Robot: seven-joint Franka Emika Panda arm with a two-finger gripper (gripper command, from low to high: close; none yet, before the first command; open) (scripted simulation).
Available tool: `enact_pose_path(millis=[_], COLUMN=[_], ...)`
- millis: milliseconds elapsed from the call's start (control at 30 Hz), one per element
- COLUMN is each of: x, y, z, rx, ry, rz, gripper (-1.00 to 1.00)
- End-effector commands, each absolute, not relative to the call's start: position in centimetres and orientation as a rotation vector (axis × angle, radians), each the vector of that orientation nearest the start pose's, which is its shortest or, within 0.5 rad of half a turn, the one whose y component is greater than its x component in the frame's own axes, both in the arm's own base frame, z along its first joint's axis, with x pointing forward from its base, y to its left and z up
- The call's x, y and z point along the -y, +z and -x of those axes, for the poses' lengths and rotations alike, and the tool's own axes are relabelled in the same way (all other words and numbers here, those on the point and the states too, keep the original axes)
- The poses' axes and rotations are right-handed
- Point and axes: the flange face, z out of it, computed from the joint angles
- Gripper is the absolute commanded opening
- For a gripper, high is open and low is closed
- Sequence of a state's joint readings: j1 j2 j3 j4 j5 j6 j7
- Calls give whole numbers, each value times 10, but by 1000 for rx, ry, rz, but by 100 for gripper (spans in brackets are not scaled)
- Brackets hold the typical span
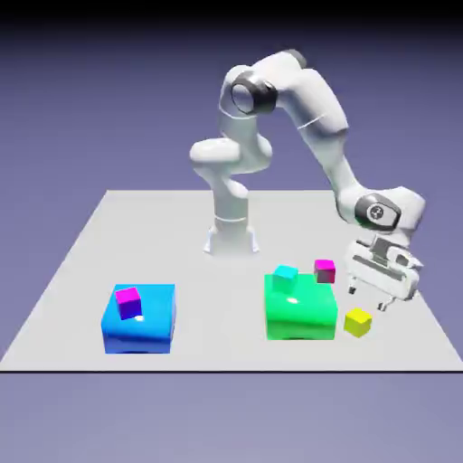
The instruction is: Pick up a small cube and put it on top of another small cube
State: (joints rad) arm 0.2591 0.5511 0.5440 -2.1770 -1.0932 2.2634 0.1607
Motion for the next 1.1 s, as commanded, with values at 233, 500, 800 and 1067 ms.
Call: enact_pose_path(millis=[233, 500, 800, 1067], x=[-375, -255, -32, 155], y=[160, 211, 235, 277], z=[-366, -508, -573, -559], rx=[2437, 1327, -327, -1524], ry=[39, 208, 582, 738], rz=[2677, 3392, 3495, 2915], gripper=[-100, -100, -100, -100])
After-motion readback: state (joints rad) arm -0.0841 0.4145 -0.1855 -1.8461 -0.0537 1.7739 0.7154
